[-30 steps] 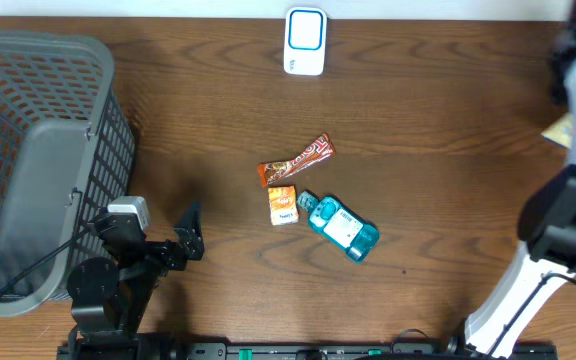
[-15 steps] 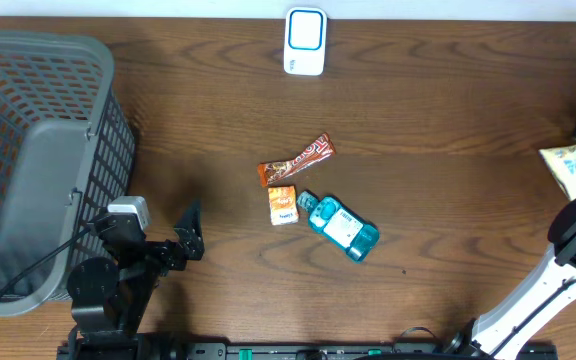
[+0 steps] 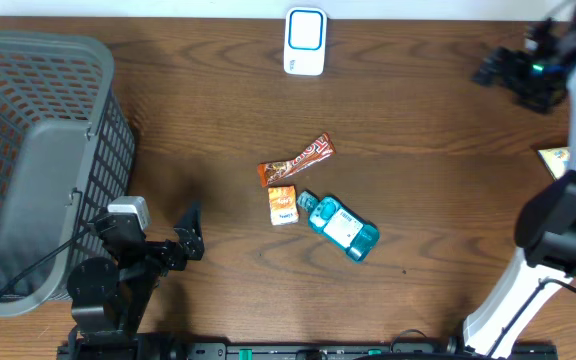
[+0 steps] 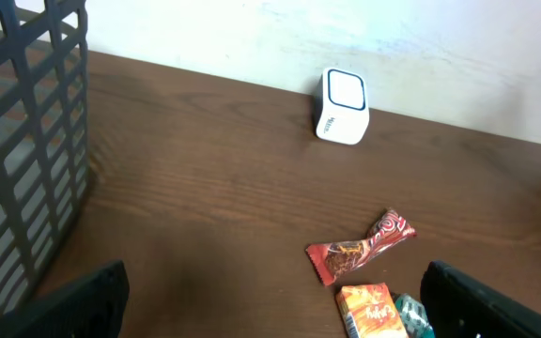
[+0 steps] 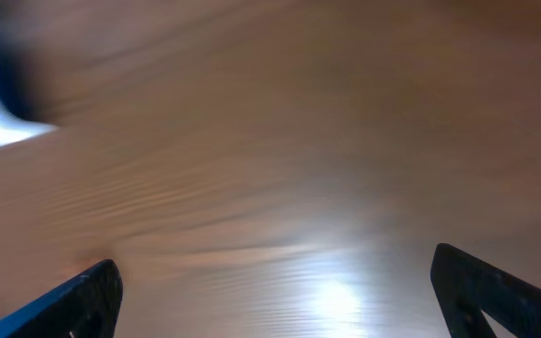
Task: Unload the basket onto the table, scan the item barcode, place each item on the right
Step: 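Reach the right gripper to the red TOP bar and grasp it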
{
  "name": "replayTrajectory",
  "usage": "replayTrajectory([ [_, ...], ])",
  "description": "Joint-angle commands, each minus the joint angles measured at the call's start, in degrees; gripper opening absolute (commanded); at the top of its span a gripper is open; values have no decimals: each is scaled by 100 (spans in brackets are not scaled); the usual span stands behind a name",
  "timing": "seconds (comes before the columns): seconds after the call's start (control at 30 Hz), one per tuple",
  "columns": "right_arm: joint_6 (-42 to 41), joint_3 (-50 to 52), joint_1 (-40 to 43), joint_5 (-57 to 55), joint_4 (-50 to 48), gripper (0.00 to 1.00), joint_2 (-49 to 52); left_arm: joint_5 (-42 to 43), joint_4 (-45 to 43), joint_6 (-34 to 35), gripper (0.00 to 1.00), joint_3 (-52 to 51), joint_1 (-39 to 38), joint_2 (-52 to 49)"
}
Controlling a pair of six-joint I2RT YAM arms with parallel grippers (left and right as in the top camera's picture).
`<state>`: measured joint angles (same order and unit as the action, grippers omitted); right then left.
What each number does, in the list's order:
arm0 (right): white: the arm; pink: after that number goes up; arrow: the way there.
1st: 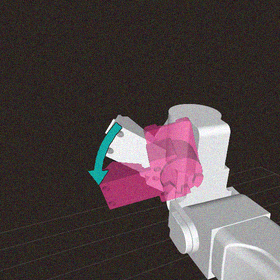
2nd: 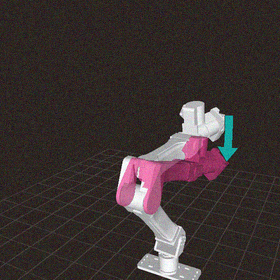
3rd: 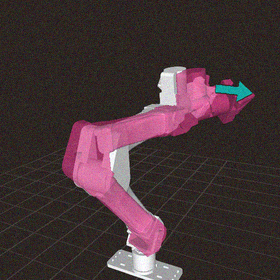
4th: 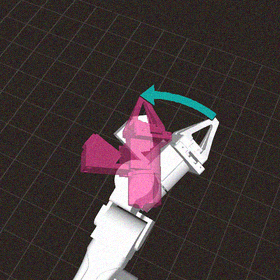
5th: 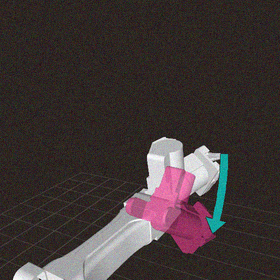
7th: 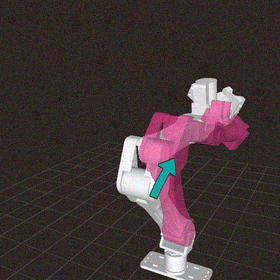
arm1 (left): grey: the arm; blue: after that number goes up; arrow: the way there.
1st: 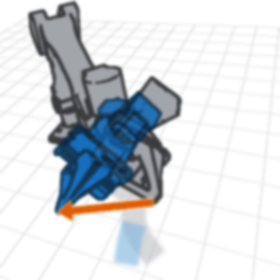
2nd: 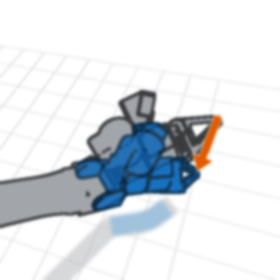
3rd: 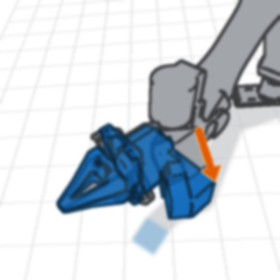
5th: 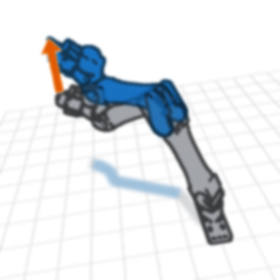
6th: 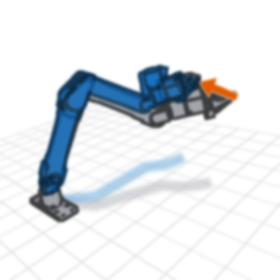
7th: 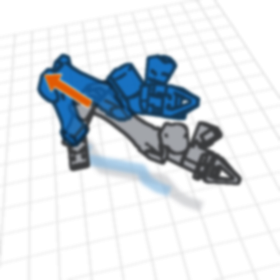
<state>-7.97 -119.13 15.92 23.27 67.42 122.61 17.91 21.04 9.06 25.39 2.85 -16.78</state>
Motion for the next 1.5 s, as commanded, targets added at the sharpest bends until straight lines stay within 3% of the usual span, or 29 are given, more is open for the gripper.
replayTrajectory([
  [0.0,-1381,42,-726,1978,-114,99,26,52,-7,26,99,-4,-13,-2],
  [0.07,-1602,55,-1119,1987,-170,99,55,52,-7,26,99,-4,-13,-2],
  [0.17,-1600,55,-1742,1716,-236,86,63,52,-7,26,99,-4,-13,-2],
  [0.27,-1602,57,-2430,990,-415,89,63,52,-7,26,99,-4,-13,-2],
  [0.33,-1764,68,-2929,168,-601,84,79,52,-7,26,99,-4,-13,-2],
  [0.5,-3285,74,-3993,-1427,-599,81,223,52,-7,26,99,-4,-13,-2],
  [0.67,-5053,74,-4684,-2076,-323,82,505,52,-7,26,99,-4,-13,-2],
  [0.77,-5602,74,-4839,-2081,-326,81,691,52,-7,26,99,-4,-13,-2],
  [0.93,-6133,74,-4859,-2076,-380,66,1145,52,-7,26,99,-4,-13,-2],
  [1.27,-6144,74,-4843,-1412,-378,59,1757,52,-7,26,99,-4,-13,-2],
  [1.37,-6105,74,-4843,-1469,-376,42,1790,52,-7,26,99,-4,-13,-2],
  [1.47,-5757,74,-4843,-1746,-376,1,1790,52,-7,26,99,-4,-13,-2],
])
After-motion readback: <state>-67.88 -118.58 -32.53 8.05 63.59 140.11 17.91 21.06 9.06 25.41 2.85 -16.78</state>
